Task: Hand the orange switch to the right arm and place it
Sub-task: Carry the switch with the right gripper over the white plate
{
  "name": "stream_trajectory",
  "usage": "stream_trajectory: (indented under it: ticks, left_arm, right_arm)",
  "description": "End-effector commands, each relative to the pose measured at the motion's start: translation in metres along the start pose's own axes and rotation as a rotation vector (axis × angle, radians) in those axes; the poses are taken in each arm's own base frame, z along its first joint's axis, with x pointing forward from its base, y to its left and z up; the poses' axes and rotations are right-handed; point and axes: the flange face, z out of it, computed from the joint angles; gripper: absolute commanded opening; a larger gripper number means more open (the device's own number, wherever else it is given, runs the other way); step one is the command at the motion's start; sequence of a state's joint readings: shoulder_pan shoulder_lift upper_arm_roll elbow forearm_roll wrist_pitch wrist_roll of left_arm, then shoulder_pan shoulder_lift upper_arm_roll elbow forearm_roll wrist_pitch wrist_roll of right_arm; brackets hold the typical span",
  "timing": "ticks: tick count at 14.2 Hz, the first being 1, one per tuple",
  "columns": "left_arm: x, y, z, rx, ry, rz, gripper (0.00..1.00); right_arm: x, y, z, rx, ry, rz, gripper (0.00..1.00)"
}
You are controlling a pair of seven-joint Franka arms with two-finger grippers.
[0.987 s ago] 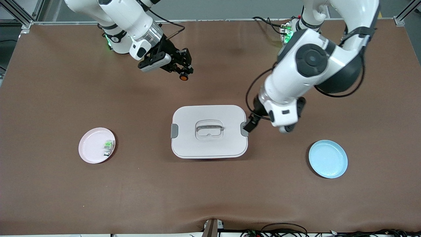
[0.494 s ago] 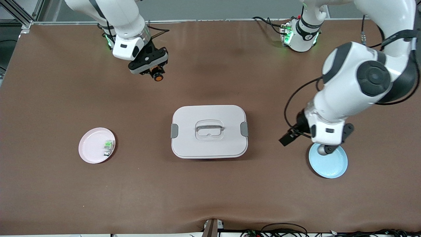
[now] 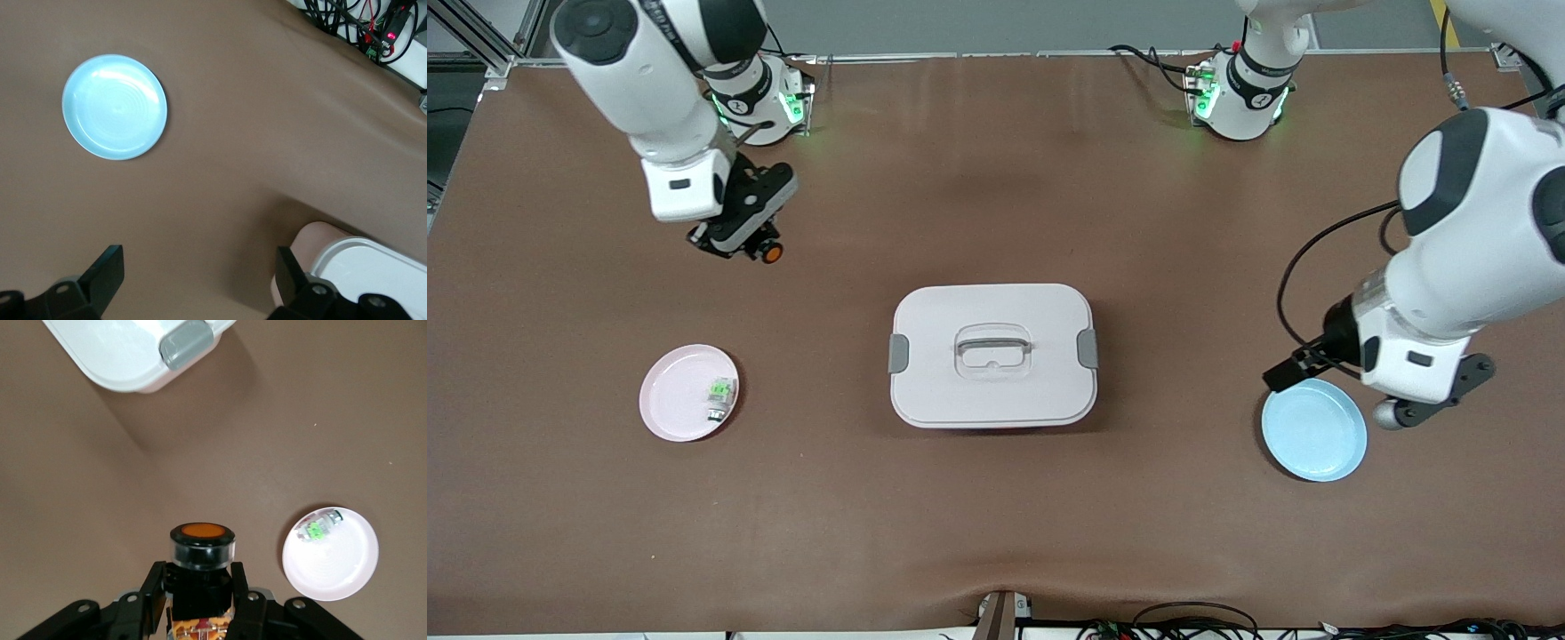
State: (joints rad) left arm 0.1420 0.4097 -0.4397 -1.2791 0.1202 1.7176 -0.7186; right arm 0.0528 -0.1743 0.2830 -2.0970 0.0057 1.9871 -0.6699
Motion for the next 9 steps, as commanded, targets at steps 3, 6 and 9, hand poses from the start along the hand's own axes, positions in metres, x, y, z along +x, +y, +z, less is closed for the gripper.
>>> stream_trajectory:
  ticks: [3, 6, 9]
  left_arm:
    - [0.002, -0.053, -0.048, 0.062, 0.014, 0.161, 1.0]
    - [0.002, -0.081, -0.07, 0.073, -0.005, 0.254, 1.0]
    - [-0.01, -0.107, -0.085, 0.105, -0.015, 0.326, 1.0]
  right_arm:
    - [-0.021, 0.023, 0.017, -0.068, -0.073, -0.228, 0.0]
    - [-0.043, 0.049, 0.027, -0.112, -0.072, -0.358, 0.0]
    - [-0.08, 0.084, 0.051, -0.146, -0.056, -0.459, 0.0]
